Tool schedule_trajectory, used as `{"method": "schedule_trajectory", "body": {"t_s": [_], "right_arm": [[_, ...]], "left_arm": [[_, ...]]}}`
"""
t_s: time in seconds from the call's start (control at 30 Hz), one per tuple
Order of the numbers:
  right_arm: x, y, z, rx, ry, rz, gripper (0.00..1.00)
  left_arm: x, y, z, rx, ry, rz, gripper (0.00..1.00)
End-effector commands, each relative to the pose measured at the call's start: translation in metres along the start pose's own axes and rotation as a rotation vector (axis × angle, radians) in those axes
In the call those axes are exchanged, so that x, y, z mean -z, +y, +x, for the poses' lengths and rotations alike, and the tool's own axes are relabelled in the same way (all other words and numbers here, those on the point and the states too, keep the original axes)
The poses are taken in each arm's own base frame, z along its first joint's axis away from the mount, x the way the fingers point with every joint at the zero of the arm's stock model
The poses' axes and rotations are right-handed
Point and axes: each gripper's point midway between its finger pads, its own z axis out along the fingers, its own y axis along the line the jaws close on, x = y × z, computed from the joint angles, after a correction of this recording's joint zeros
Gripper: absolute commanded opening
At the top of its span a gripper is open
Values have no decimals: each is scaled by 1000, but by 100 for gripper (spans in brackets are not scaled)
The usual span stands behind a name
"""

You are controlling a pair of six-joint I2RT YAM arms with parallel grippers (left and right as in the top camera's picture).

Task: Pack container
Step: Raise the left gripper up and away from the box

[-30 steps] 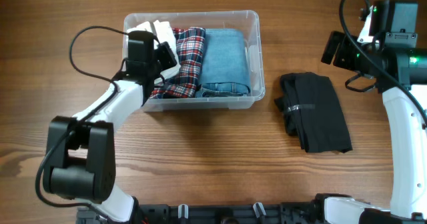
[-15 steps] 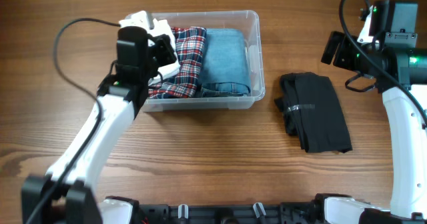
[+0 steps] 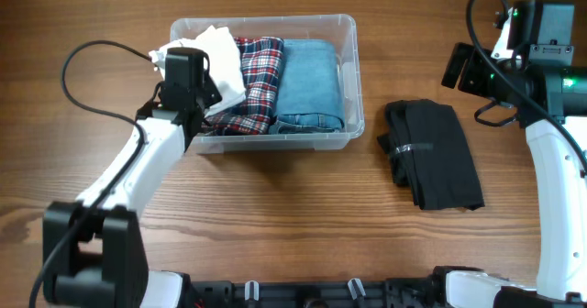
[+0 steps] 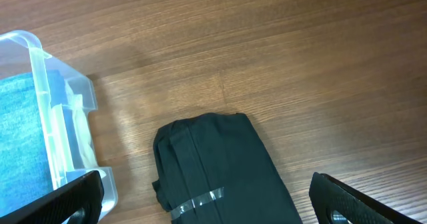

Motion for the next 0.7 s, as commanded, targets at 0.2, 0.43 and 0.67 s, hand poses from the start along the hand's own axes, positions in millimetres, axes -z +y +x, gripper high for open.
{"method": "schedule_trajectory", "body": {"t_s": [0.2, 0.43, 0.67], "right_arm": [[-4, -4, 1, 11, 7, 20, 100], [-4, -4, 1, 11, 7, 20, 100], [-4, -4, 1, 10, 7, 21, 100]], "left_arm": [[9, -20, -10, 16, -1, 99, 5], [120, -41, -99, 86, -325, 266, 46], [178, 35, -136, 208, -537, 35, 100]]}}
